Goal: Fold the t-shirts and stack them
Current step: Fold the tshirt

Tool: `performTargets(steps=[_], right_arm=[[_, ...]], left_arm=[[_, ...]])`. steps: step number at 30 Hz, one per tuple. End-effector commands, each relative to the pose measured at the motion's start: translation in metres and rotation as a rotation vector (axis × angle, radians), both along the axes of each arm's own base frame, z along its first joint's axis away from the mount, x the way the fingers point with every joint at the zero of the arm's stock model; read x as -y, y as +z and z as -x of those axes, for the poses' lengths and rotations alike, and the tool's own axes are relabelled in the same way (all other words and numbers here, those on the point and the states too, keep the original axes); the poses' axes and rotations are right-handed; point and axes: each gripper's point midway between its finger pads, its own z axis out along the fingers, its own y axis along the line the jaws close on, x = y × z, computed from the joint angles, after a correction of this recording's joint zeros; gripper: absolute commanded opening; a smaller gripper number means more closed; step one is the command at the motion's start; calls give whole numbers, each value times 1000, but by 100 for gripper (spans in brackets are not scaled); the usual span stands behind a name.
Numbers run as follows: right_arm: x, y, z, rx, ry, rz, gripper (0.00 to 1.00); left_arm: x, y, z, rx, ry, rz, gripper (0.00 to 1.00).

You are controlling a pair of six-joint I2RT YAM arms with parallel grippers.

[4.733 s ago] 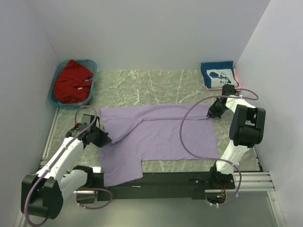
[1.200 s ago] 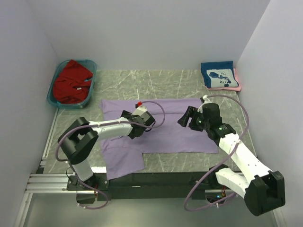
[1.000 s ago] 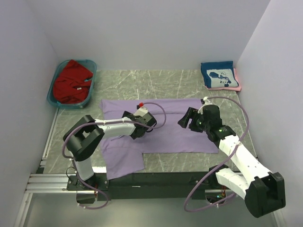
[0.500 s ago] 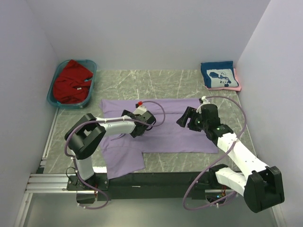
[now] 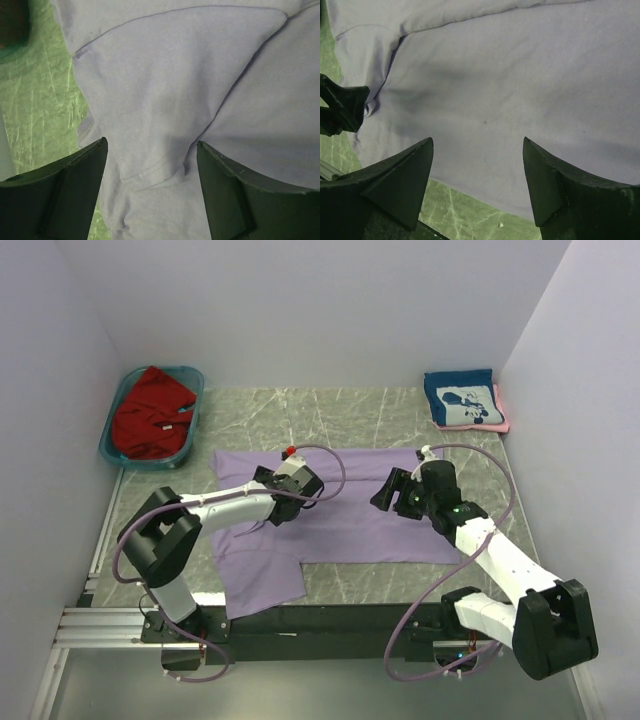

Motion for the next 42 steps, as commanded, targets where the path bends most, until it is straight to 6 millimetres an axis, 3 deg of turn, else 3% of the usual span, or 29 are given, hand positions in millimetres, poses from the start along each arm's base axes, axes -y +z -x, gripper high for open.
performTargets(steps=[1,10,25,33,42], right_arm=[[-4,6,-4,39,16,-10,78],[-5,1,-3,26,23,-12,78],[-5,0,-2,24,26,-10,78],[-6,0,-3,20,30,-9,78],[-7,-2,-3,7,41,-5,77]], left_arm=[[6,-1,-1,-19,-27,22,77],[-5,-24,4,-77,-13,-37,77],[-27,-11,-11,-37,53,-87,74],[-39,14,-36,21,80,-101,73],[-63,25,-75,59,150,-101,75]])
